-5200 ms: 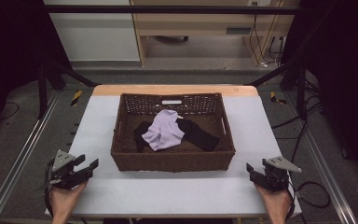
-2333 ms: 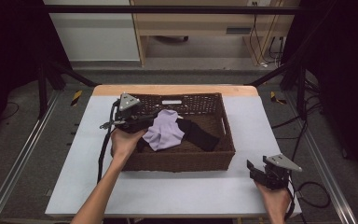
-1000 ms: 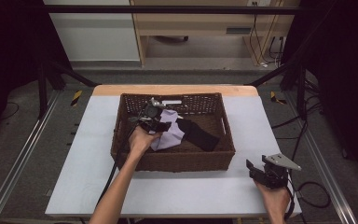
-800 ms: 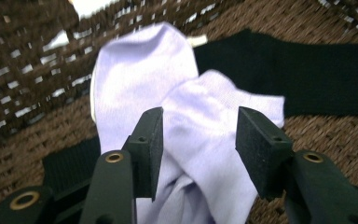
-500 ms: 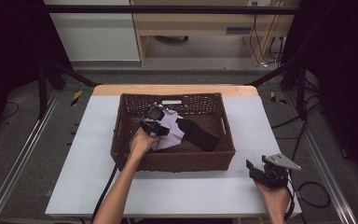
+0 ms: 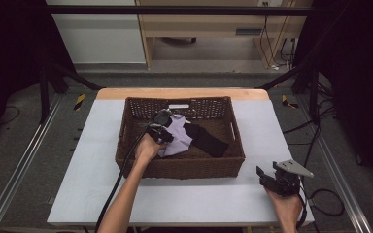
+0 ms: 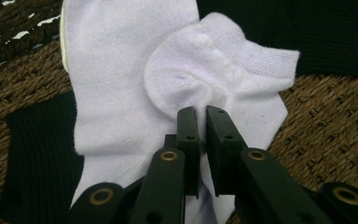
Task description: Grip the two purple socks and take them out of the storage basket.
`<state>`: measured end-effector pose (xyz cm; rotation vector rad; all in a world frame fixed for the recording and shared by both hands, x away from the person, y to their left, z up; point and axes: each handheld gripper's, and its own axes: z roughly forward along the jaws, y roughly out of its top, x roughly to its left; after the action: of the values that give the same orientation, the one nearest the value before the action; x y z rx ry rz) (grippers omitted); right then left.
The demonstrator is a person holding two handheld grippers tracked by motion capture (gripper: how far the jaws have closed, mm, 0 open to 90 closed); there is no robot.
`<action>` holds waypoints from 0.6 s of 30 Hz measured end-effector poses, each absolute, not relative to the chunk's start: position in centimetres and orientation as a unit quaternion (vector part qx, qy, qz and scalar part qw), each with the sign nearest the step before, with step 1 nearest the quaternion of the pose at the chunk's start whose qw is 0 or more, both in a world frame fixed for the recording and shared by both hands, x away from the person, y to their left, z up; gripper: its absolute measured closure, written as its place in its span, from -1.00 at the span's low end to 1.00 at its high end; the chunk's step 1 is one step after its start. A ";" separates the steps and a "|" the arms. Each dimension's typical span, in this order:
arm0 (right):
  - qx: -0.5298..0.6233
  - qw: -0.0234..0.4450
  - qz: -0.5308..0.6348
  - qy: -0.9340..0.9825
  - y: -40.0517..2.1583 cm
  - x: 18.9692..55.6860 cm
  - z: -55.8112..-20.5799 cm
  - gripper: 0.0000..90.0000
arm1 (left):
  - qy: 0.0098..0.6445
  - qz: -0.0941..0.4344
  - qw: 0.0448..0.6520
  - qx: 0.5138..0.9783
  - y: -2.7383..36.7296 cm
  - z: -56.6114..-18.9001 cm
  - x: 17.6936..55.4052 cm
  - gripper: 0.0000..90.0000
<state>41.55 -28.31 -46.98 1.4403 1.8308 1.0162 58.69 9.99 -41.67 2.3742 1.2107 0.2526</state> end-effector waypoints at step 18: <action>0.544 0.299 0.381 0.686 -28.6 41.5 -47.0 -0.22 | 0.387 0.204 0.430 0.790 11.9 -37.7 56.0 0.89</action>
<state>41.49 -28.65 -47.00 1.4439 1.8212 1.0123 55.95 11.89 -37.65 1.9718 0.9653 0.5085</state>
